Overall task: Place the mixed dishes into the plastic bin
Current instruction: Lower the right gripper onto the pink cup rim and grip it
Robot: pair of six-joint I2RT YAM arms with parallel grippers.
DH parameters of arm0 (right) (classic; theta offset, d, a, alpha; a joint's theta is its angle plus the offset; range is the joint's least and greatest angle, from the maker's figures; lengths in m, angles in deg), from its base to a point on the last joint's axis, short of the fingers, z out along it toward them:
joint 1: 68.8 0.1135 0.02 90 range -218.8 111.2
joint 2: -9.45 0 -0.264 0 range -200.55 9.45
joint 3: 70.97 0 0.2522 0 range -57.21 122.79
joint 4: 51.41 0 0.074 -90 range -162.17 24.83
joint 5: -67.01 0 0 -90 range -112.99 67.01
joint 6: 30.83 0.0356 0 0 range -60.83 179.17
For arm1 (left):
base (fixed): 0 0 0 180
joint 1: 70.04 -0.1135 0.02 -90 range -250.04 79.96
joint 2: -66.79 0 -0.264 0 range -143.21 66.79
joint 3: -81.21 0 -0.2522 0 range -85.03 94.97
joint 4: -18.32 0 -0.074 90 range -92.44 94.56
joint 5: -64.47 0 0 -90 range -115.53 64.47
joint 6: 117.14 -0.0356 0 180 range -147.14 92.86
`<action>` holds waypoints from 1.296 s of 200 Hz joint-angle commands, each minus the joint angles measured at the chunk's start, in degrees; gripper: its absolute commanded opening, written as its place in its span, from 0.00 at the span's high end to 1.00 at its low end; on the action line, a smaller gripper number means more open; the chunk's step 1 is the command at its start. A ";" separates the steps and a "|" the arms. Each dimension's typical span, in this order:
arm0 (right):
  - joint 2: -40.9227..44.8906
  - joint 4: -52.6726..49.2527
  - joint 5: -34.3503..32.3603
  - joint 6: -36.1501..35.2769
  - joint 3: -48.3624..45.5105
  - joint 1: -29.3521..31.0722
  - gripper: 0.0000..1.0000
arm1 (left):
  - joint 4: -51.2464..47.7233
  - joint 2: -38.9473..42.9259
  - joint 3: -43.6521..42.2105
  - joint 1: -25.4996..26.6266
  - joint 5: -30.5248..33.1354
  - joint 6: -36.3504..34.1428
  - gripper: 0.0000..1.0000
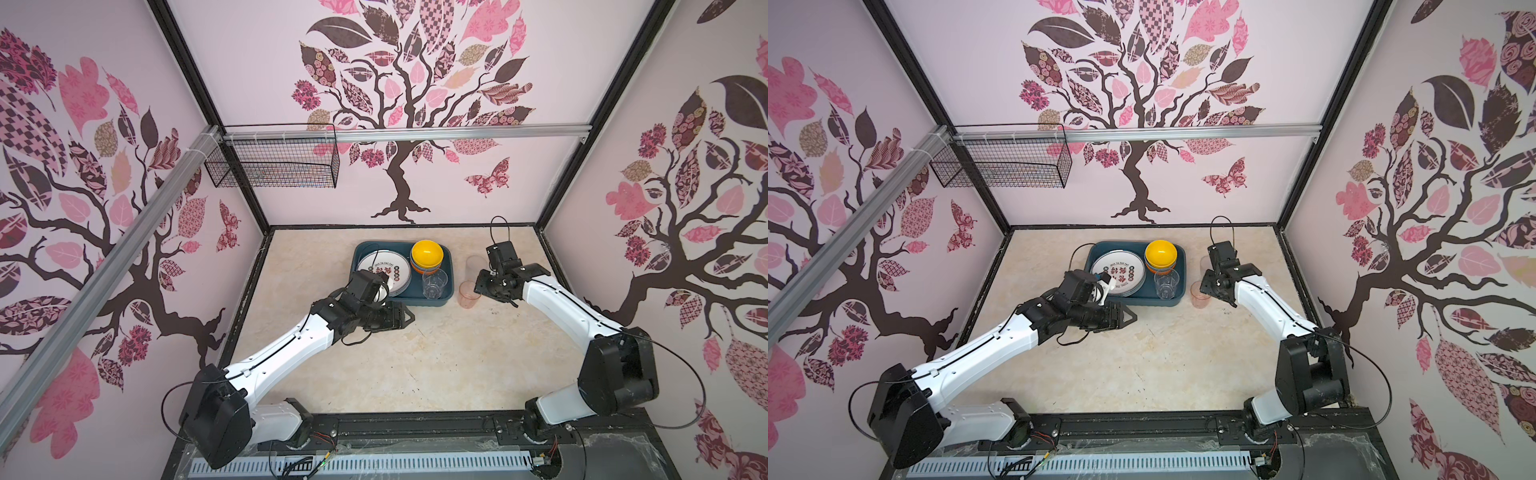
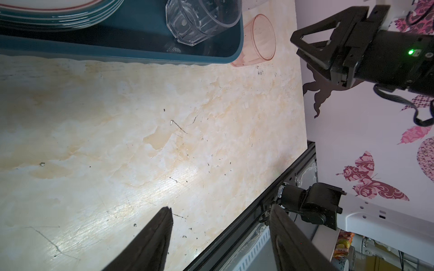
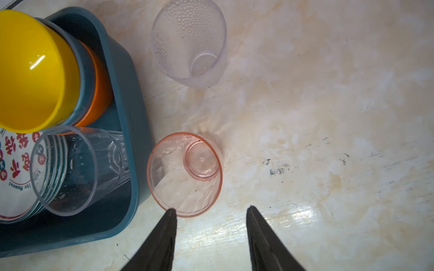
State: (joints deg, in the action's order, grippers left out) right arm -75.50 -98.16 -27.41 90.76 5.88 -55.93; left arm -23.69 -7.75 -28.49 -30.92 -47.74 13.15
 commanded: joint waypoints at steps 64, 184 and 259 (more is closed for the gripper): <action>-2.54 4.80 5.28 1.77 -2.18 -3.80 0.54 | 1.99 -2.70 3.46 0.79 -0.20 -0.86 0.31; -9.17 5.40 6.54 1.45 0.11 -3.81 0.71 | 1.01 -3.20 2.80 0.80 1.21 -0.83 0.32; -10.78 3.02 6.32 0.14 0.80 -3.81 0.85 | 0.91 -2.32 1.78 0.85 2.09 -0.66 0.32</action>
State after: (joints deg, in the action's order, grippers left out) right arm -85.29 -92.81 -20.61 91.57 5.51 -59.56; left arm -22.60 -10.85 -27.71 -30.25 -46.45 13.15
